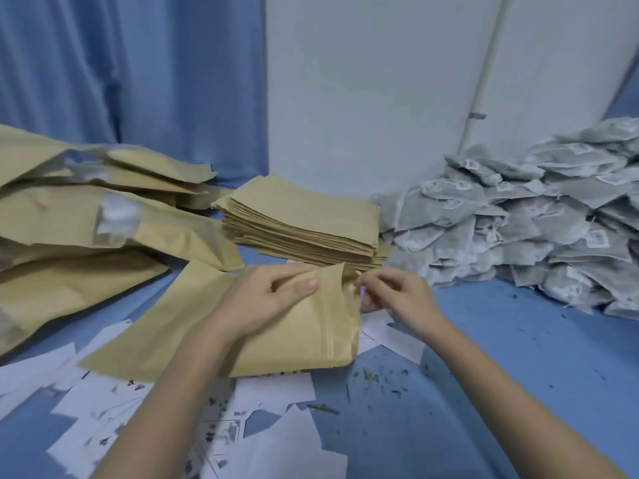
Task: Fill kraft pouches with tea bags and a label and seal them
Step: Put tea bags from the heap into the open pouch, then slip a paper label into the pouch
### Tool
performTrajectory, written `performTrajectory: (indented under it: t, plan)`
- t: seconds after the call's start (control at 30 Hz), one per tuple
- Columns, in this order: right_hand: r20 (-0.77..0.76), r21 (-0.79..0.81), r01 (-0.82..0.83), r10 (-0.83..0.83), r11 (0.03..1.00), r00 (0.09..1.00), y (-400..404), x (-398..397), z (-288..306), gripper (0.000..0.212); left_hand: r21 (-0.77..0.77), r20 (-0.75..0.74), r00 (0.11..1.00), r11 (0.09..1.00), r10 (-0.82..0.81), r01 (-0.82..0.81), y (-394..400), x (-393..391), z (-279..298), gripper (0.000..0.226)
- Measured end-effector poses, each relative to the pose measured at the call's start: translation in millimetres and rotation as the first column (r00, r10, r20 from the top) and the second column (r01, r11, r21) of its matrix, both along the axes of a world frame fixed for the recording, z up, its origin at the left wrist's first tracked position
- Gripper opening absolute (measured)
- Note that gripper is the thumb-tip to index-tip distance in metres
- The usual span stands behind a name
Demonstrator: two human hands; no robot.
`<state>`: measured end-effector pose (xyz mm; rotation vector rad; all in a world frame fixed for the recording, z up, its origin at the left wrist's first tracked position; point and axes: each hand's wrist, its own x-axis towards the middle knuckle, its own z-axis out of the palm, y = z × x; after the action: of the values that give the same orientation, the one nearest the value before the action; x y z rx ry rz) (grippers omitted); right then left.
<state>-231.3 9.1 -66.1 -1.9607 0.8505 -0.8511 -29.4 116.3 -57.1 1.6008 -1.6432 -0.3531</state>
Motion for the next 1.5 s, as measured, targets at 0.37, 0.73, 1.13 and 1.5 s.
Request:
performTrajectory:
  t: [0.37,0.73,1.13,1.5]
  plan:
    - [-0.674,-0.194,-0.042,-0.102,0.98,0.732,-24.6,-39.7,-24.3,0.041,0.048,-0.018,1.0,0.999,0.013,-0.012,-6.1,-1.5,-0.6,0.044]
    - [-0.314,-0.572,-0.325,0.165,0.753,0.935,15.1,-10.5,16.1,0.018,-0.019,-0.077,0.994,0.997,-0.074,0.073,-5.0,-10.0,12.6,0.033]
    - [-0.491,-0.508,-0.391,0.115,0.767,0.863,36.5,1.6,85.7,0.027,-0.225,-0.121,0.991,0.974,-0.05,0.021,-2.0,-44.3,54.5,0.048]
    - [-0.518,-0.542,-0.298,-0.034,0.786,0.855,48.9,-25.4,190.7,0.016,-0.561,0.152,0.988,0.823,-0.003,0.089,18.6,-95.7,115.7,0.061]
